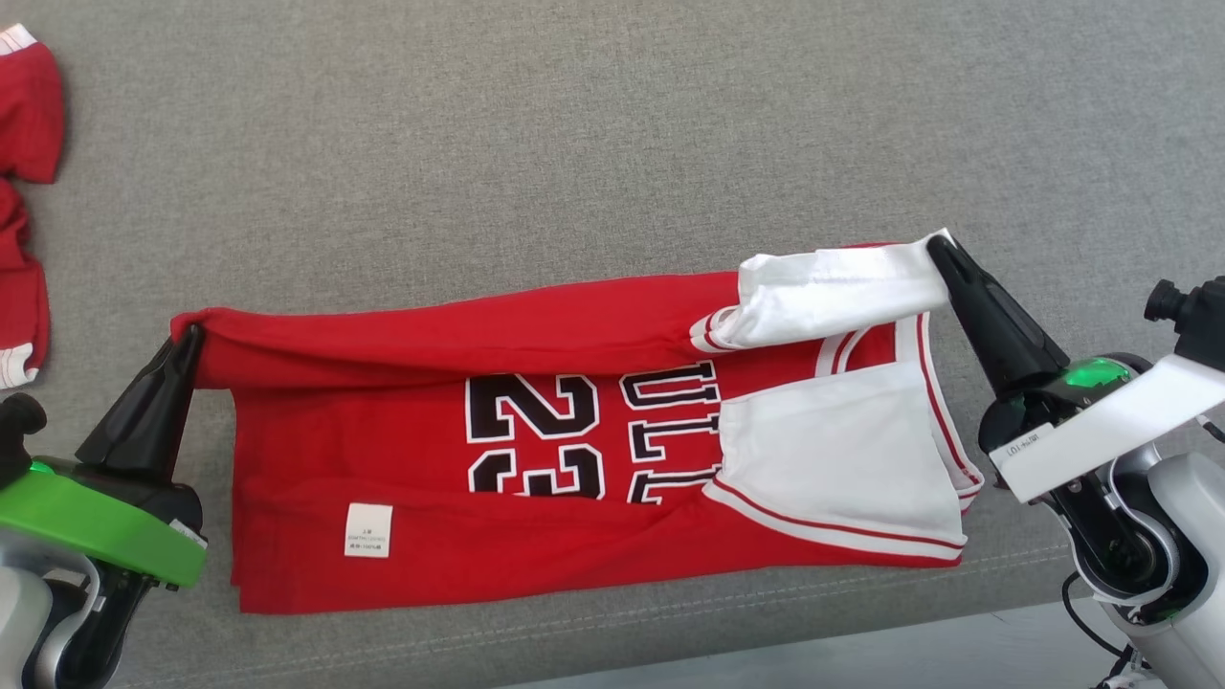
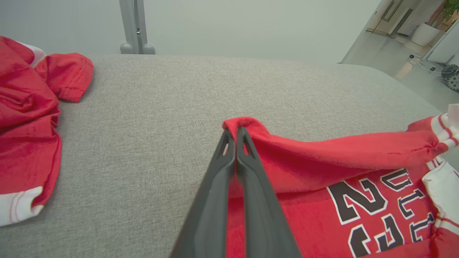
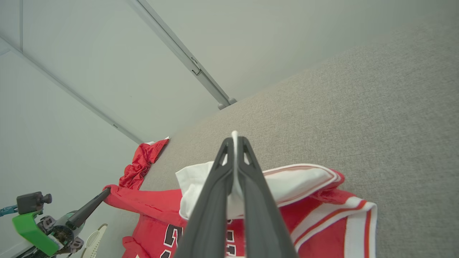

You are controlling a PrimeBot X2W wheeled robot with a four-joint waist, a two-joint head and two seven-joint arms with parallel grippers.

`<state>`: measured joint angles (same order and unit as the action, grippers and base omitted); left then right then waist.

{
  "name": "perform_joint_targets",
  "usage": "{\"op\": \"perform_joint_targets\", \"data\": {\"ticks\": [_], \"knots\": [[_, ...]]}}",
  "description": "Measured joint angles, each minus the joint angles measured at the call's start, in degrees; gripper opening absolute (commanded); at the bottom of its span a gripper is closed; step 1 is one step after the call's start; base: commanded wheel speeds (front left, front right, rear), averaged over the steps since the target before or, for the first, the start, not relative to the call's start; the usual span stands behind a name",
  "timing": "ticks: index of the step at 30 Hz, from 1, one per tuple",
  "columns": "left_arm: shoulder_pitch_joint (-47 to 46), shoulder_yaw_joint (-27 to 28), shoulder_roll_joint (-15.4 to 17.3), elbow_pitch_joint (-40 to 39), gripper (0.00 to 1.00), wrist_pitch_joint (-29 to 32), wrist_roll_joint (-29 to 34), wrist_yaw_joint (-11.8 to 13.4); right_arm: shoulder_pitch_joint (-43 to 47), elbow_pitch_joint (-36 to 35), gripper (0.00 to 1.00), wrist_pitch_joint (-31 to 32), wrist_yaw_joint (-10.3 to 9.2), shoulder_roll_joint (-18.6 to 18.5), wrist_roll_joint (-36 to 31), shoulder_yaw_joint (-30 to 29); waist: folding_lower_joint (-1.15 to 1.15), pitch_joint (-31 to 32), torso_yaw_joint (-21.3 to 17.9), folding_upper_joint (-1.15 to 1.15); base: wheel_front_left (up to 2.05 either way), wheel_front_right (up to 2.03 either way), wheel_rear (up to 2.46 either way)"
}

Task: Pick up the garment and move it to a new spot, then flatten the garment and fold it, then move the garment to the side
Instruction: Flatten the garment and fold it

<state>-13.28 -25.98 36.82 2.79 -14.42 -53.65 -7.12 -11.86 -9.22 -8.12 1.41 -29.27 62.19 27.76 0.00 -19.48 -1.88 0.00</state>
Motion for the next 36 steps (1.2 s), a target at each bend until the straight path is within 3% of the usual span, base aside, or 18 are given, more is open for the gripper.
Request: {"op": "perform_joint_targets", "data": {"ticks": [21,36], "knots": [[5.96,2.10,-3.71,-0.92,0.00,0.00,1.48,0.00,6.62,-0.86,0.00,-1.66,-0.01,0.37,0.59,1.30,0.00,-0.38,-0.24,0.00,0.00,0.00,0.00],[10.00,3.94,-4.75,-1.02,0.00,0.00,1.91,0.00,9.62,-1.40,0.00,-1.38,-0.02,-1.83,0.56,2.14,0.00,1.32,-0.28,0.00,0.00,0.00,0.00]]}}
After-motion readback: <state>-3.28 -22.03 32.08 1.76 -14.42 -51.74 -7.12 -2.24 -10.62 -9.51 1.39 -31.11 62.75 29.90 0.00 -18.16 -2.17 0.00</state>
